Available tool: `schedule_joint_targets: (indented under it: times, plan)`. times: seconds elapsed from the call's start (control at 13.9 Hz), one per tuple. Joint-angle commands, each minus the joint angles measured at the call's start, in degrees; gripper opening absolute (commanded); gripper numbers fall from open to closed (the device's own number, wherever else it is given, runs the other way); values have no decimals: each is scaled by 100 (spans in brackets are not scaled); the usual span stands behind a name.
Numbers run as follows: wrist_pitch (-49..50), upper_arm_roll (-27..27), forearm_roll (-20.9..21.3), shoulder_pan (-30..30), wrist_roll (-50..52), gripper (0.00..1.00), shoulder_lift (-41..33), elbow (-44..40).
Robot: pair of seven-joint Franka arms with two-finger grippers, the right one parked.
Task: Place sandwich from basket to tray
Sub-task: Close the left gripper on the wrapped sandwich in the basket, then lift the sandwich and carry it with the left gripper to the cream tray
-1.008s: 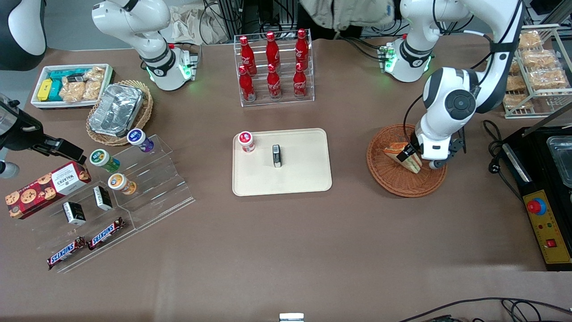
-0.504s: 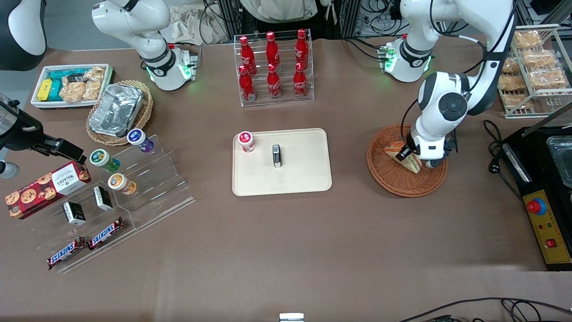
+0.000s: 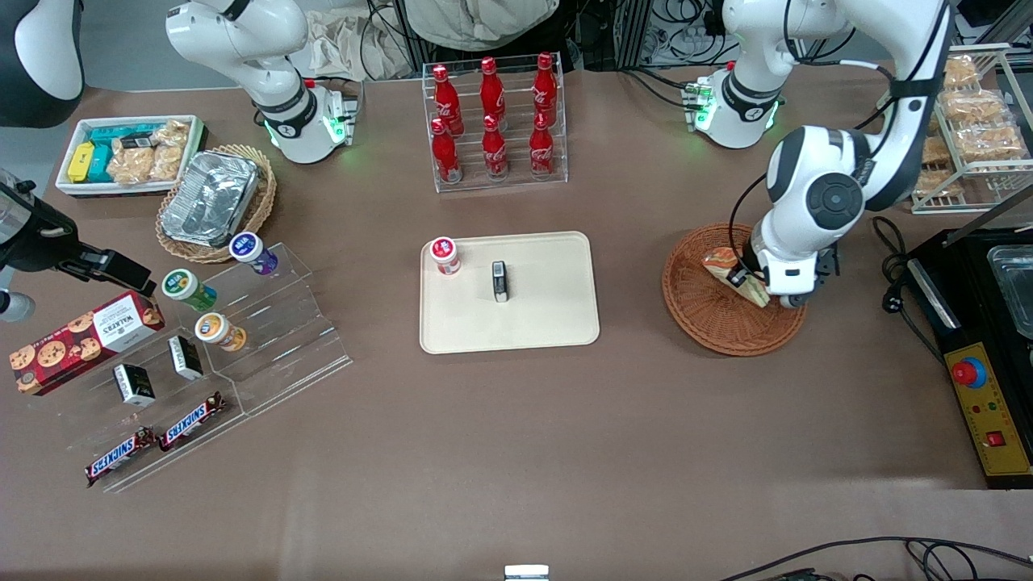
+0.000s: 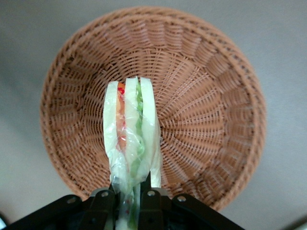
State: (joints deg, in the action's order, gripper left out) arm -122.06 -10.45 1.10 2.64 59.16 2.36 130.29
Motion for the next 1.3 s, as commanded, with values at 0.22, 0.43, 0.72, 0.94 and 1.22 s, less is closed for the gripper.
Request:
schedule_joint_targets:
  times: [0.22,0.43,0.72,0.94,1.22]
  plan:
    - [1244,-62,13,26,-106,0,37,-1136]
    - [1587,-246,-22,25,-203,0,-24,-1592]
    - [2037,-729,-5,25,-238,0,-25,-2253]
    - [1984,-1204,214,34,-229,0,46,-2210]
    - [1731,-1951,241,43,-142,0,405,-2218]
